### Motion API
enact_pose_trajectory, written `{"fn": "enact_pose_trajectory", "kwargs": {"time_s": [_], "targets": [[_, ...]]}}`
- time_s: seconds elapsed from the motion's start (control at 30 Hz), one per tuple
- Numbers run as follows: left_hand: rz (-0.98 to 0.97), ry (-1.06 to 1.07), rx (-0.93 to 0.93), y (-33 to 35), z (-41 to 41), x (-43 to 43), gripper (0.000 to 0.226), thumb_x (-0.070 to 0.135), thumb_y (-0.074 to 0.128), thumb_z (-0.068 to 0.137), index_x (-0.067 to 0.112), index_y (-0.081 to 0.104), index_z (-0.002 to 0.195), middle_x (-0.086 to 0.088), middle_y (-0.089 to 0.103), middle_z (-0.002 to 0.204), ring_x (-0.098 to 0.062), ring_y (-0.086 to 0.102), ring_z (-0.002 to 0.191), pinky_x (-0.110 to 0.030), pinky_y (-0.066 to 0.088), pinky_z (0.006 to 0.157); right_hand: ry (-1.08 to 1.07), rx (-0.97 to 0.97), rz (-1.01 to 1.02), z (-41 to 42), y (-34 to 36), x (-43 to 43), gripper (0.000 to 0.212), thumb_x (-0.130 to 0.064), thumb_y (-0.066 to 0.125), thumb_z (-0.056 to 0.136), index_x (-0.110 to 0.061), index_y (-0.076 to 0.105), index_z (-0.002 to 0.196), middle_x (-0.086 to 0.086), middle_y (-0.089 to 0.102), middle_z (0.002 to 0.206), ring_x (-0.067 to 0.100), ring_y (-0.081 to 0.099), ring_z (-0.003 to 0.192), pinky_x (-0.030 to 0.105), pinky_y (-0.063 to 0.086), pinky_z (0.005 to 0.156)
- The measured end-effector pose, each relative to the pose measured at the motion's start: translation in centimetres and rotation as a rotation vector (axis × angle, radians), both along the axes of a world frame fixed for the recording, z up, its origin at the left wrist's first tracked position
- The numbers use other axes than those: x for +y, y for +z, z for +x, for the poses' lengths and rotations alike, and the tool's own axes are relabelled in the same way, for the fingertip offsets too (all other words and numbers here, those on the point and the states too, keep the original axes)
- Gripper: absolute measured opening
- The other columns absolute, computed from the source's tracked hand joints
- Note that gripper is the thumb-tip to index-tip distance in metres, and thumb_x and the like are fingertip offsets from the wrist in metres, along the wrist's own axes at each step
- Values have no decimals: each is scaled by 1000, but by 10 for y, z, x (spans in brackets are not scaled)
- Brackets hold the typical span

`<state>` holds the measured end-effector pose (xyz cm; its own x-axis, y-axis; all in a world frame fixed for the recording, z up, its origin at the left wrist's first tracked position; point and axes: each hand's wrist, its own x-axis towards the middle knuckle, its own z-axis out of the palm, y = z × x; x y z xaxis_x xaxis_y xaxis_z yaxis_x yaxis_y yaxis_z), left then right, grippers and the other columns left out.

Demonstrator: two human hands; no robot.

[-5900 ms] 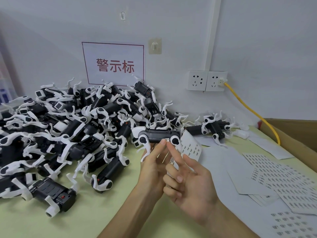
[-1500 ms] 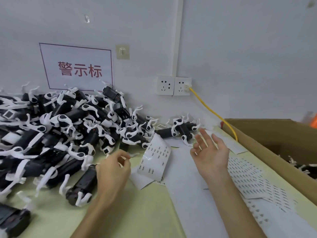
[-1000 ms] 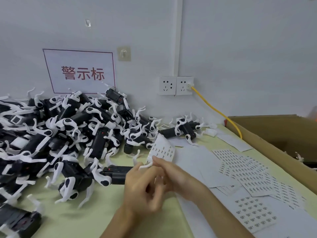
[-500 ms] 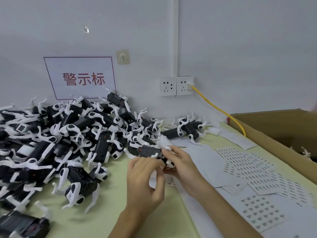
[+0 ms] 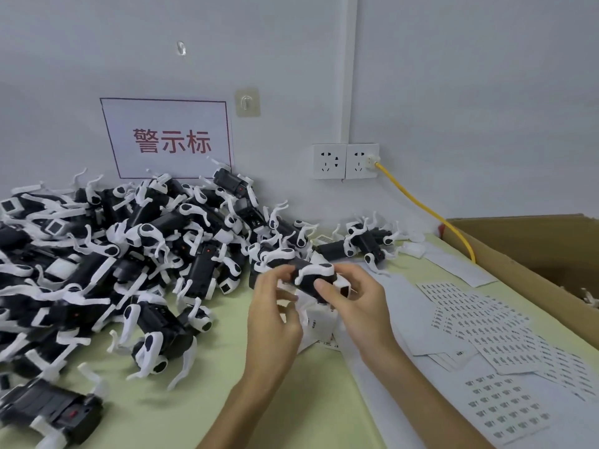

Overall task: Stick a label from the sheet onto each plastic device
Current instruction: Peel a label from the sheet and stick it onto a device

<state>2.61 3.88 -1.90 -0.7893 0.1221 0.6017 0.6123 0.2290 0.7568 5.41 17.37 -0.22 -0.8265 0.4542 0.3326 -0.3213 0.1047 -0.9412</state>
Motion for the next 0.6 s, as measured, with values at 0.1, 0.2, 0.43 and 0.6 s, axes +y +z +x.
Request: {"fn": "enact_pose_trajectory", "kwargs": {"time_s": [0.1, 0.2, 0.43, 0.6], "targets": [[-306, 11, 175, -4, -6, -4, 74, -7, 64, 80, 31, 50, 140, 22, 36, 144, -1, 55, 102, -18, 48, 68, -18, 20, -23, 2, 2, 3, 20, -16, 79, 84, -16, 73, 103, -6, 72, 93, 2, 65, 73, 20, 53, 69], [-403, 18, 158, -7, -7, -4, 61, 12, 70, 84, 34, 50, 138, 24, 43, 138, -2, 54, 109, -18, 45, 64, 76, 13, -65, 3, 4, 7, 15, -13, 76, 86, -13, 74, 102, -2, 73, 91, 13, 70, 81, 28, 59, 68], [174, -109, -140, 5, -5, -7, 17, 17, 74, 92, 31, 71, 101, 9, 77, 90, -14, 72, 80, -29, 58, 70, 359, 15, -104, 9, 9, 7, 32, -23, 66, 87, -17, 71, 118, 4, 75, 108, 17, 70, 98, 23, 52, 77], [538, -315, -558, 10, -9, -10, 53, 37, 68, 88, -12, 62, 106, -13, 67, 86, -18, 66, 74, -33, 56, 79, 271, 14, 96, 8, 8, 4, 33, -9, 72, 89, -24, 71, 118, -9, 72, 116, 4, 65, 107, 13, 49, 82]]}}
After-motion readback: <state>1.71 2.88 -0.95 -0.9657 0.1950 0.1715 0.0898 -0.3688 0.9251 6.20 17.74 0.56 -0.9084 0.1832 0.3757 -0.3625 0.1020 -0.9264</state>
